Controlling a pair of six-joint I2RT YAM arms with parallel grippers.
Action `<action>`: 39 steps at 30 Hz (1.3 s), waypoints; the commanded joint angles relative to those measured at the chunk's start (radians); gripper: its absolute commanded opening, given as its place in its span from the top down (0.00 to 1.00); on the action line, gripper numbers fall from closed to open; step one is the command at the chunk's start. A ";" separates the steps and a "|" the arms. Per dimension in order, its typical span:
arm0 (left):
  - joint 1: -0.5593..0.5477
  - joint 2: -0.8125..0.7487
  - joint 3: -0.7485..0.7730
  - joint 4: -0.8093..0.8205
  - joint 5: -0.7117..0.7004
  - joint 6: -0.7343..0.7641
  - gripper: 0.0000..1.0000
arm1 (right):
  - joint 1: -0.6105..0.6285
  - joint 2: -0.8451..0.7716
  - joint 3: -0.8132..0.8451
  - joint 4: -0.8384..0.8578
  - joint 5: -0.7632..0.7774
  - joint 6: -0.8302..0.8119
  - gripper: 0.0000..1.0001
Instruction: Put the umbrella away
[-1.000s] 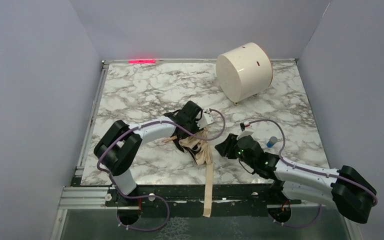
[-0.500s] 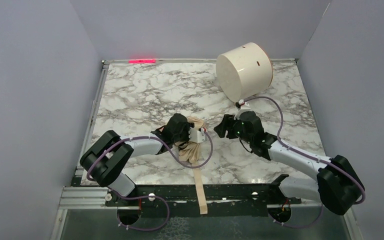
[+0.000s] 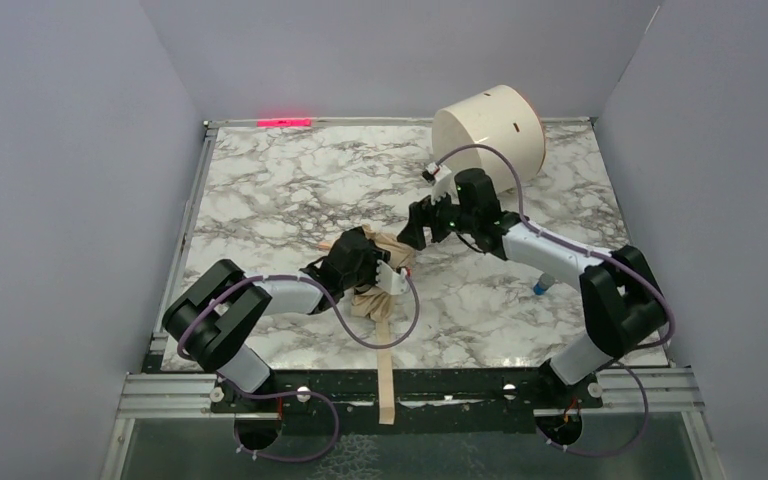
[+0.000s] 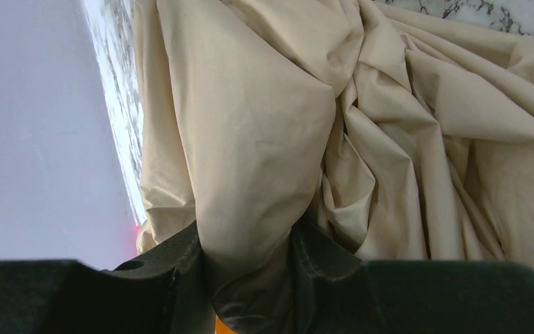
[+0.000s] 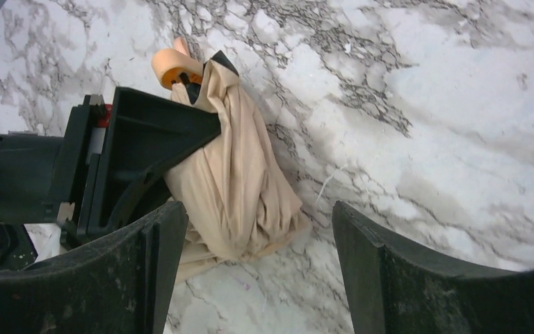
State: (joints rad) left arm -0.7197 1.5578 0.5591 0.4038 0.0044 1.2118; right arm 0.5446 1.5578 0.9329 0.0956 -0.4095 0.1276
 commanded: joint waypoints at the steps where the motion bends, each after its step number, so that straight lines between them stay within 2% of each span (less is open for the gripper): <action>1: 0.004 -0.002 -0.033 0.013 0.063 0.040 1.00 | -0.019 0.115 0.142 -0.154 -0.174 -0.116 0.16; 8: -0.002 0.003 -0.039 0.023 0.062 0.061 1.00 | -0.021 0.296 0.322 -0.348 -0.332 -0.207 0.06; 16: -0.010 0.004 -0.041 0.028 0.069 0.064 1.00 | -0.021 0.439 0.396 -0.389 -0.364 -0.214 0.08; 21: -0.018 0.004 -0.038 0.030 0.069 0.060 1.00 | -0.020 0.509 0.434 -0.434 -0.349 -0.235 0.12; 27: -0.018 0.005 -0.026 0.033 0.060 0.035 1.00 | 0.000 0.549 0.458 -0.500 -0.356 -0.270 0.25; 32: -0.017 0.007 0.004 0.033 0.035 -0.024 1.00 | 0.021 0.579 0.458 -0.544 -0.313 -0.295 0.48; 36: -0.009 -0.039 0.017 0.034 0.034 -0.083 0.74 | 0.021 0.561 0.417 -0.514 -0.223 -0.287 0.63; 39: -0.002 -0.109 0.021 0.033 0.039 -0.130 0.61 | 0.020 0.527 0.381 -0.459 -0.141 -0.280 0.74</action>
State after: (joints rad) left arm -0.7273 1.5543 0.5430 0.4046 0.0284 1.1801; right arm 0.5510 2.0693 1.3838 -0.3645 -0.7834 -0.1322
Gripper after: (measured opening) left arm 0.324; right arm 0.452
